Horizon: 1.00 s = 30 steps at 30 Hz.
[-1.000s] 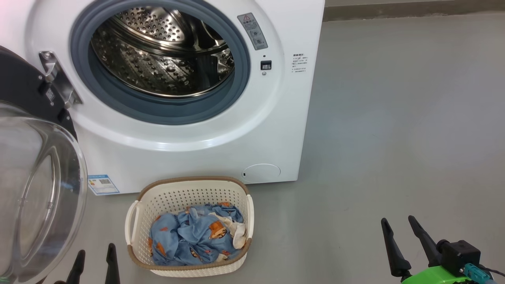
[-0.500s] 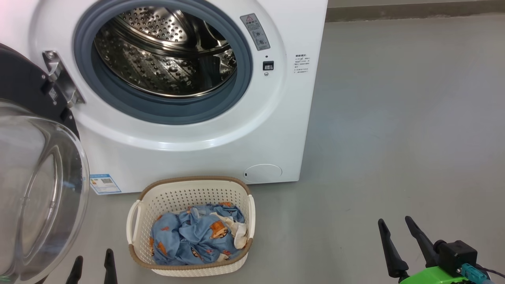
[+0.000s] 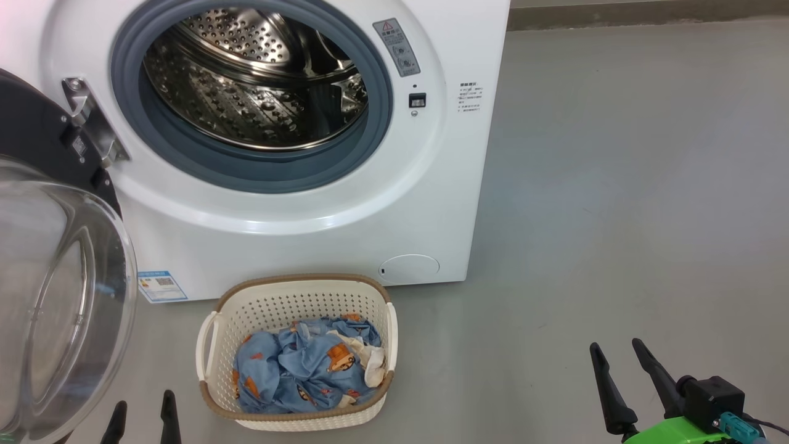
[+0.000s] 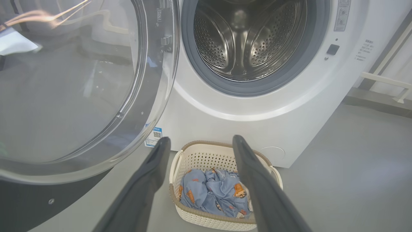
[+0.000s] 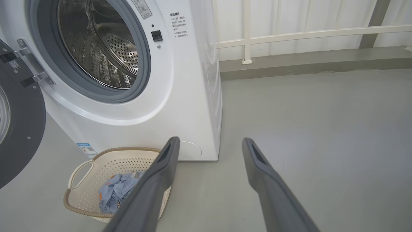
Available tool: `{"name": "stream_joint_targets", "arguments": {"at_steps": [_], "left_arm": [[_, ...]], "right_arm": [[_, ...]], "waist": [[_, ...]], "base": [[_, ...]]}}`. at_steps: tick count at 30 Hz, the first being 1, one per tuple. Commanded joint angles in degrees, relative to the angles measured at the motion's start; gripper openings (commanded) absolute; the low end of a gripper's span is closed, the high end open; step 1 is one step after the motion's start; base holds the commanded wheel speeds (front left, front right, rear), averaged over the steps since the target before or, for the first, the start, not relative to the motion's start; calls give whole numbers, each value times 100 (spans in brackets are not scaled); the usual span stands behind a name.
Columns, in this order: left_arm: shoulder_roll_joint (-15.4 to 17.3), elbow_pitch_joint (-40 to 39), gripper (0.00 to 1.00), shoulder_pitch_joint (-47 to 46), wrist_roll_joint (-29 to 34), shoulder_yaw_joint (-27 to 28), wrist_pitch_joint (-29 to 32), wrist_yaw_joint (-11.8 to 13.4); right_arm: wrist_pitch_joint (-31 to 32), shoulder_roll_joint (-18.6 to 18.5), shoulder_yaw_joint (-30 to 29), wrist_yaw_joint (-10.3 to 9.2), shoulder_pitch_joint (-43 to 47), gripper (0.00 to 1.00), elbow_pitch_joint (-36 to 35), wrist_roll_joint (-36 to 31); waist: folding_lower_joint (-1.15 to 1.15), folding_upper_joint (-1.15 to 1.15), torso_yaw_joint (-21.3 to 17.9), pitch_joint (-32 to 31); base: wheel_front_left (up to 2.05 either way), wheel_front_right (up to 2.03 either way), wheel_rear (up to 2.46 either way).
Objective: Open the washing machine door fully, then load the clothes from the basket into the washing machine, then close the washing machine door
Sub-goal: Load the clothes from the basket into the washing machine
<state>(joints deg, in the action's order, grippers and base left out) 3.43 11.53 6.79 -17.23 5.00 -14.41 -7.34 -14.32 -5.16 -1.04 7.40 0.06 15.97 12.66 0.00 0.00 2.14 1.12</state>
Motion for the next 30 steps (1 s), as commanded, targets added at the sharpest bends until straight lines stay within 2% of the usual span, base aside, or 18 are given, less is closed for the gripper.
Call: {"name": "stream_joint_targets", "arguments": {"at_steps": [1, 8, 20, 30], "left_arm": [[104, -99, 100, -203, 115, 195, -59, -14], [138, -46, 100, -207, 42, 110, -59, -14], [85, -34, 100, -239, 181, 267, -59, -6], [28, -24, 100, -270, 215, 275, -59, -12]], "right_arm": [[-68, -29, 127, 9, -140, 100, -118, -19], [-68, -21, 114, 9, -144, 100, -126, -30], [-68, 13, 103, 9, -128, 100, -146, -54], [-68, 4, 112, 9, -147, 100, -136, -40]], "waist": [[0, 0, 0, 2], [0, 0, 12, 28], [0, 0, 28, 53], [0, 0, 60, 86]], "base": [[1, -1, 0], [49, -63, 14], [124, -144, 20], [28, -28, 0]]}}
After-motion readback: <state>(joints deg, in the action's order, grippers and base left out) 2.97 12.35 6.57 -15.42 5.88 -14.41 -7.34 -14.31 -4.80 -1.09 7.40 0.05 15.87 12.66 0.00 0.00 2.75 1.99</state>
